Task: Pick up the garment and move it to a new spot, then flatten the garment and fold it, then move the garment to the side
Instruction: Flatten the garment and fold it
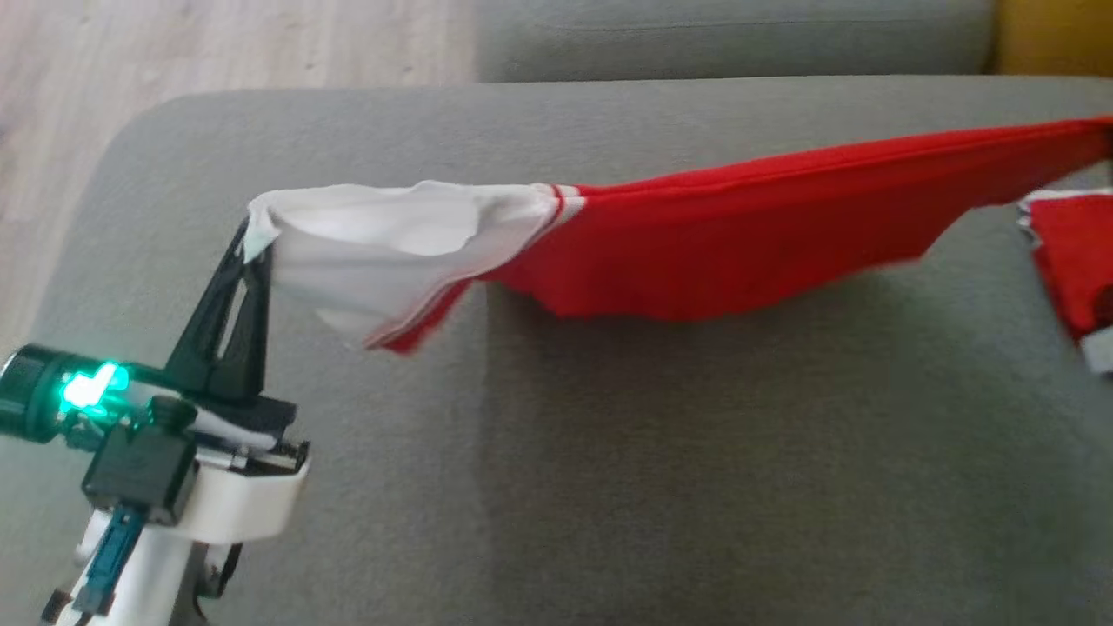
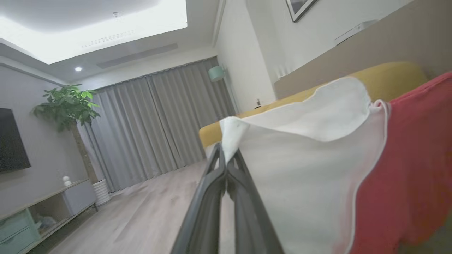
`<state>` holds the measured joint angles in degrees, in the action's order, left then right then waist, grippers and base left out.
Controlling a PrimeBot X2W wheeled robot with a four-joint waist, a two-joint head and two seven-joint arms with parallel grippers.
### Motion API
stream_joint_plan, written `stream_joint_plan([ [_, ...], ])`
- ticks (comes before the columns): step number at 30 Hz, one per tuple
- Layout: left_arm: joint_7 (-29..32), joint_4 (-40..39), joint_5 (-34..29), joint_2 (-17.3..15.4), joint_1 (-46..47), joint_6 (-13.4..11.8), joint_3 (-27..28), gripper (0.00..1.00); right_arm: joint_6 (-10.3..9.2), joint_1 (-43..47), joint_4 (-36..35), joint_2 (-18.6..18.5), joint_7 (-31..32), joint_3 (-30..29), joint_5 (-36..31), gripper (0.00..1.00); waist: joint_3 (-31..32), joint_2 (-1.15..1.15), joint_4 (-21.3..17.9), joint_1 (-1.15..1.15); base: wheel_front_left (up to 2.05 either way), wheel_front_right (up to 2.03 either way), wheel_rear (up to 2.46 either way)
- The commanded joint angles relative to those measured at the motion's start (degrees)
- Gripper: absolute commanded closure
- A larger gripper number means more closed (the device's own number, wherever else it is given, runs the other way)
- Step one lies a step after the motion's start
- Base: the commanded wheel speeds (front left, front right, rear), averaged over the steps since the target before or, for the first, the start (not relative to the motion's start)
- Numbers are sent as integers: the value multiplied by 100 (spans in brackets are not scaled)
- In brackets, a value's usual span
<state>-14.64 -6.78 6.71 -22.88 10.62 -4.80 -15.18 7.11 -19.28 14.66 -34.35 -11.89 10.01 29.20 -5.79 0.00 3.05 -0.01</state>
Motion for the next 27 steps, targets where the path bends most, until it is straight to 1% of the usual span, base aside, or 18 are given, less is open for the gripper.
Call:
stream_joint_plan([
  [1,59,-284,95,-154,344,7,244,100,37,315,-463,-170,200,-282,-118,100,53,0,-201,1,0,0,0],
  [3,55,-422,141,-143,341,10,252,100,37,621,-955,-85,375,-656,-292,100,47,0,-290,1,0,0,0],
  [5,35,-563,128,-194,393,23,291,100,37,872,-1403,90,471,-991,-448,100,70,0,-364,1,0,0,0],
  [7,19,-731,174,-243,536,99,330,100,37,1006,-1814,247,505,-1295,-624,100,139,0,-410,1,0,0,0],
  [9,22,-906,197,-349,787,232,353,100,37,1015,-2196,349,555,-1516,-744,100,234,0,-443,1,0,0,0],
  [11,118,-1055,236,-471,1158,395,377,100,37,872,-2499,375,635,-1666,-796,100,342,0,-480,1,0,0,0],
  [14,357,-1161,341,-610,1914,653,406,100,37,442,-2708,249,831,-1733,-800,100,478,0,-519,1,0,0,0],
  [18,758,-869,525,-645,3070,937,282,100,37,-418,-2479,40,1105,-1577,-659,100,509,0,-535,1,0,0,0],
  [21,1347,-178,1228,-311,3809,1050,184,100,37,-1096,-1992,-134,1307,-1245,-550,100,393,0,-497,1,0,0,0],
  [23,1670,360,1566,-170,4320,1109,92,100,37,-1555,-1593,-185,1380,-975,-422,100,220,0,-460,1,0,0,0],
  [25,1860,907,1722,-111,4828,1156,-40,100,37,-2014,-1156,-206,1421,-721,-345,100,-21,0,-434,1,0,0,0],
  [27,1916,1477,1689,-113,5296,1189,-271,100,37,-2457,-680,-234,1364,-412,-395,100,-270,0,-408,1,0,0,0],
])
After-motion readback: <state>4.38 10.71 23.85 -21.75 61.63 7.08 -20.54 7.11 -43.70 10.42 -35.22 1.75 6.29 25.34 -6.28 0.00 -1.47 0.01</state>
